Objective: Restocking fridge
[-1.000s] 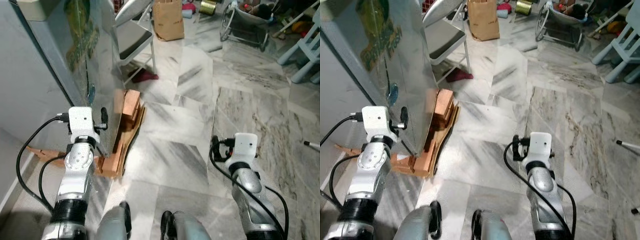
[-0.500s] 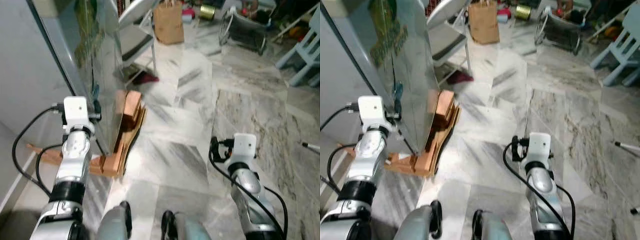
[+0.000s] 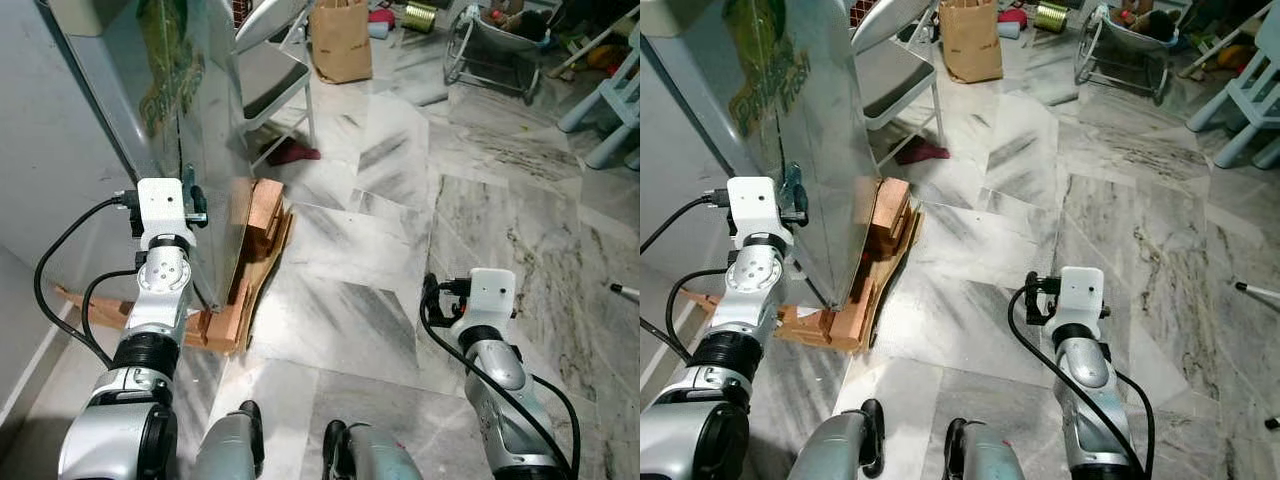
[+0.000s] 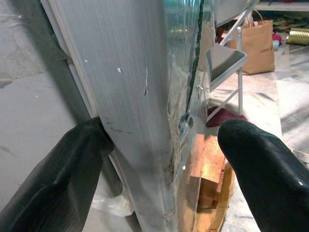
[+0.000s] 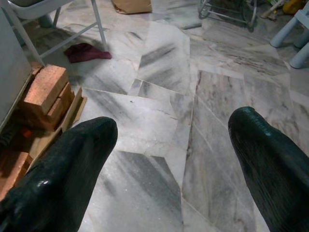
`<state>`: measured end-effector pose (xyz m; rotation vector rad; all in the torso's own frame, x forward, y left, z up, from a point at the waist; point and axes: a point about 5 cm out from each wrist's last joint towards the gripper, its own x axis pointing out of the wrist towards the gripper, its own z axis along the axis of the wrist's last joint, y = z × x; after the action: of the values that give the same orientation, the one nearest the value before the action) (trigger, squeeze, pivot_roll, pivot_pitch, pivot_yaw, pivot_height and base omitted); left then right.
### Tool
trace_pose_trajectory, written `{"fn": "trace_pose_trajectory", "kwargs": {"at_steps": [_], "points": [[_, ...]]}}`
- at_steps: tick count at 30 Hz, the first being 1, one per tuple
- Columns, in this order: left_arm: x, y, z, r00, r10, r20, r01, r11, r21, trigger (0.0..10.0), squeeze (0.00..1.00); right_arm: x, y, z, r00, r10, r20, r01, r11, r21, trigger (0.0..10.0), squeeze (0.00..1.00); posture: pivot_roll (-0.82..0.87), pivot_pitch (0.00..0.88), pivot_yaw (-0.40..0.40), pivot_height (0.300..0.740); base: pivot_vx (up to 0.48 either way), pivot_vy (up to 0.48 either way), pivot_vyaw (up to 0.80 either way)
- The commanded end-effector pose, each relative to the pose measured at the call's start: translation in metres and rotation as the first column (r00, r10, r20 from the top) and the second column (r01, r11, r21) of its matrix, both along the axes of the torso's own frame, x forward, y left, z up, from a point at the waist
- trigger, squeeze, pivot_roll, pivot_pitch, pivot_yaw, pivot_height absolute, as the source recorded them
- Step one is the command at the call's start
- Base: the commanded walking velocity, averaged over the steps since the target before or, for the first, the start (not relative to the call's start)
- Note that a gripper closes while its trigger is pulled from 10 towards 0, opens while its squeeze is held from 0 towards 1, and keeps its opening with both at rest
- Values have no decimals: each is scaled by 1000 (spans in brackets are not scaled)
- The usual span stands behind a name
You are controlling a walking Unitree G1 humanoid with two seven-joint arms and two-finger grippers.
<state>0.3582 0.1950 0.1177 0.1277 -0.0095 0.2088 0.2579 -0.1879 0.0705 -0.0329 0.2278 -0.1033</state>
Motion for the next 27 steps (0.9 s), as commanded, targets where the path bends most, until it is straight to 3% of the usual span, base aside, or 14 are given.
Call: {"fn": "trace_pose_trajectory", "kwargs": {"at_steps": [1, 5, 6, 8, 9, 10, 11, 12, 14, 16, 18, 21, 22, 27], "points": [[3, -5, 3, 999, -41, 12, 40, 999, 7, 10000, 0, -3, -4, -2, 1000, -12, -15, 12, 1000, 5, 10000, 0, 32, 192, -105, 740, 0, 0, 0], [7, -20, 8, 990, -141, 30, 141, 990, 7, 10000, 0, -4, -3, -3, 1000, 1, -22, 0, 1000, 20, 10000, 0, 36, 193, -108, 740, 0, 0, 0], [11, -46, 16, 957, -287, 45, 285, 958, 32, 10000, 0, -5, 0, -7, 998, 27, -52, -25, 999, 43, 10000, 0, 44, 193, -112, 740, 0, 0, 0], [10, -90, 29, 864, -500, 58, 485, 857, 172, 10000, 0, -8, 3, -14, 993, 66, -100, -60, 996, 62, 10000, 0, 49, 192, -111, 740, 0, 0, 0], [7, -115, 33, 804, -590, 66, 573, 801, 175, 10000, 0, -10, 4, -18, 989, 82, -123, -74, 995, 64, 10000, 0, 50, 192, -111, 740, 0, 0, 0], [-3, -154, 39, 705, -704, 90, 688, 709, 154, 10000, 0, -14, 5, -23, 982, 103, -159, -94, 993, 67, 10000, 0, 50, 187, -108, 740, 0, 0, 0], [-3, -154, 39, 705, -704, 90, 688, 709, 154, 10000, 0, -14, 5, -23, 982, 103, -159, -94, 993, 67, 10000, 0, 50, 187, -108, 740, 0, 0, 0], [-22, -198, 45, 562, -820, 109, 806, 573, 151, 10000, 0, -17, 5, -28, 976, 111, -189, -99, 993, 70, 10000, 0, 46, 184, -106, 740, 0, 0, 0], [-42, -236, 54, 432, -890, 144, 882, 450, 139, 10000, 0, -18, 5, -29, 974, 111, -200, -98, 992, 74, 10000, 0, 37, 179, -103, 740, 0, 0, 0], [-56, -259, 59, 355, -920, 164, 913, 379, 150, 10000, 0, -18, 6, -28, 973, 121, -196, -109, 991, 74, 10000, 0, 26, 174, -98, 740, 0, 0, 0], [-56, -262, 60, 355, -920, 166, 913, 379, 151, 10000, 0, -18, 7, -27, 973, 126, -191, -113, 991, 76, 10000, 0, 23, 173, -94, 740, 0, 0, 0], [-42, -247, 58, 421, -894, 152, 883, 443, 154, 10000, 0, -21, 6, -27, 973, 129, -189, -114, 990, 88, 10000, 0, 22, 172, -89, 740, 0, 0, 0], [-34, -233, 57, 467, -871, 151, 863, 487, 137, 10000, 0, -21, 6, -27, 974, 125, -191, -109, 990, 92, 10000, 0, 27, 171, -86, 740, 0, 0, 0], [-22, -193, 47, 565, -815, 127, 806, 578, 129, 10000, 0, -18, 10, -28, 973, 138, -186, -120, 987, 102, 10000, 0, 41, 167, -83, 740, 0, 0, 0]]}}
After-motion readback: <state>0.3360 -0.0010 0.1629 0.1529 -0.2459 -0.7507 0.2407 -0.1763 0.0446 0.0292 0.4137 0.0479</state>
